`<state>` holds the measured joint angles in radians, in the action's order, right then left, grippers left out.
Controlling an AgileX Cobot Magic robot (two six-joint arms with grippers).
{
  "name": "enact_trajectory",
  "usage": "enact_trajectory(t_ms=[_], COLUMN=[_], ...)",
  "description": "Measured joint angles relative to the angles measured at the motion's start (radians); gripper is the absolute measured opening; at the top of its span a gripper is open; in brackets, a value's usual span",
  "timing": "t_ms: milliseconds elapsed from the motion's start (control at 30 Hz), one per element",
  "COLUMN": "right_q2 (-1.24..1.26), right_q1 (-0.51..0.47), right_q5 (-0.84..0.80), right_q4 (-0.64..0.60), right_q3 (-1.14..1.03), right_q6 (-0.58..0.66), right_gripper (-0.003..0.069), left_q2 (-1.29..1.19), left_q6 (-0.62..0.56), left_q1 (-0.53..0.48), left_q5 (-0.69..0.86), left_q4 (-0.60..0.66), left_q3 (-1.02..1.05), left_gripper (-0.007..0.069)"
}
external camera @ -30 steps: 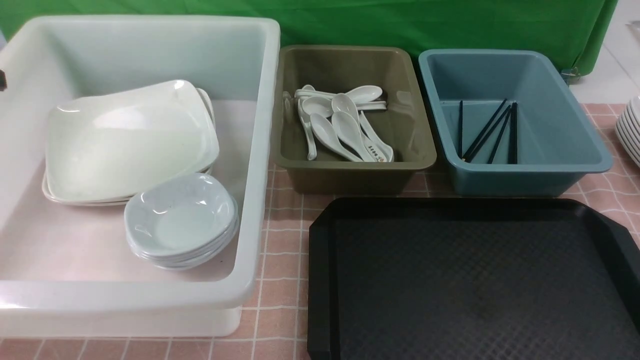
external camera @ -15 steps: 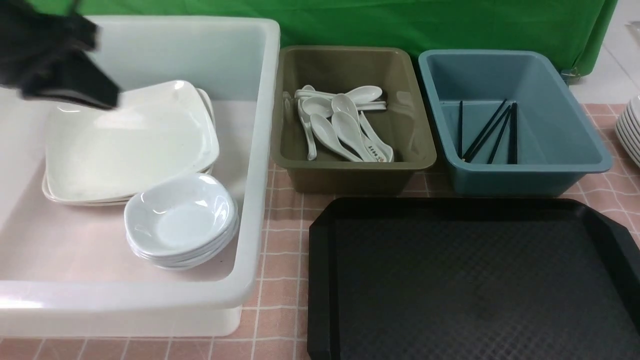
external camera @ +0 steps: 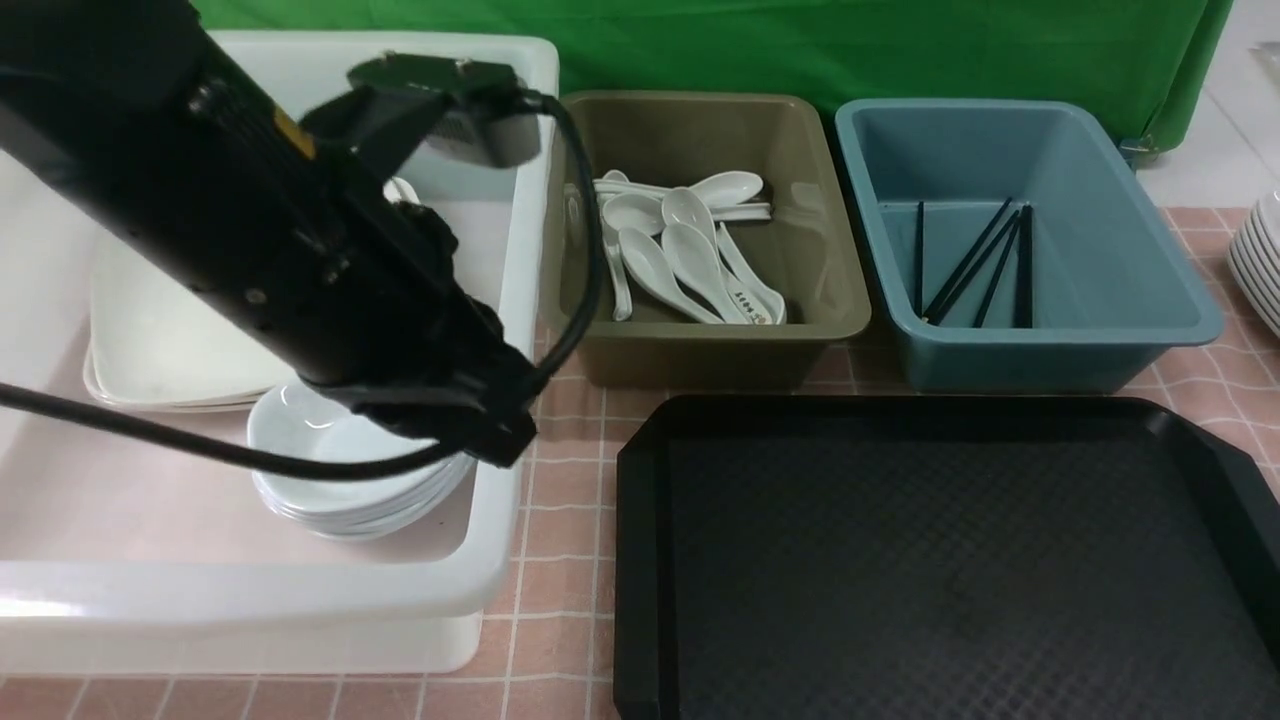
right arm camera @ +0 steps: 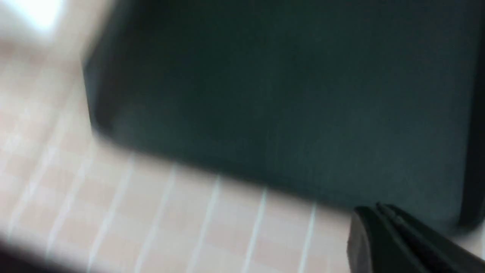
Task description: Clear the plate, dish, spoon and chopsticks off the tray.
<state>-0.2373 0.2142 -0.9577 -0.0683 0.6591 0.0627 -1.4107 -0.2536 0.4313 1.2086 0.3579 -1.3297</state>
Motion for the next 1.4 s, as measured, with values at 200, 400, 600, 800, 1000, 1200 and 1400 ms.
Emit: enact_trajectory(t_ms=[200, 400, 600, 800, 1000, 1200, 1400], right_q2=[0.207, 0.222, 0.222, 0.222, 0.222, 0.222, 0.222], right_q1=[0.0, 0.0, 0.0, 0.0, 0.0, -0.039, -0.165], right_q5=[0.491, 0.731, 0.732, 0.727, 0.75, 0.802, 0.758], right_q4=[-0.007, -0.007, -0.007, -0.007, -0.007, -0.006, -0.002], right_q3=[-0.257, -0.382, -0.396, -0.397, -0.422, -0.568, -0.644], right_q6=[0.083, 0.089, 0.089, 0.088, 0.088, 0.088, 0.088], right_gripper=[0.0041, 0.0052, 0.0074, 0.0088, 0.0101, 0.0119, 0.0123], left_q2=[0.001, 0.001, 0.001, 0.001, 0.001, 0.001, 0.001], left_q6=[0.002, 0.002, 0.002, 0.002, 0.002, 0.002, 0.009], left_q1=[0.001, 0.001, 0.001, 0.001, 0.001, 0.001, 0.001], left_q5=[-0.05, -0.052, -0.067, -0.082, -0.105, -0.116, -0.095], left_q4=[0.003, 0.003, 0.003, 0.003, 0.003, 0.007, 0.023], left_q3=[0.0, 0.0, 0.0, 0.0, 0.0, 0.0, 0.0], left_gripper=[-0.0003, -0.0003, -0.0003, -0.0003, -0.0003, -0.0003, -0.0003])
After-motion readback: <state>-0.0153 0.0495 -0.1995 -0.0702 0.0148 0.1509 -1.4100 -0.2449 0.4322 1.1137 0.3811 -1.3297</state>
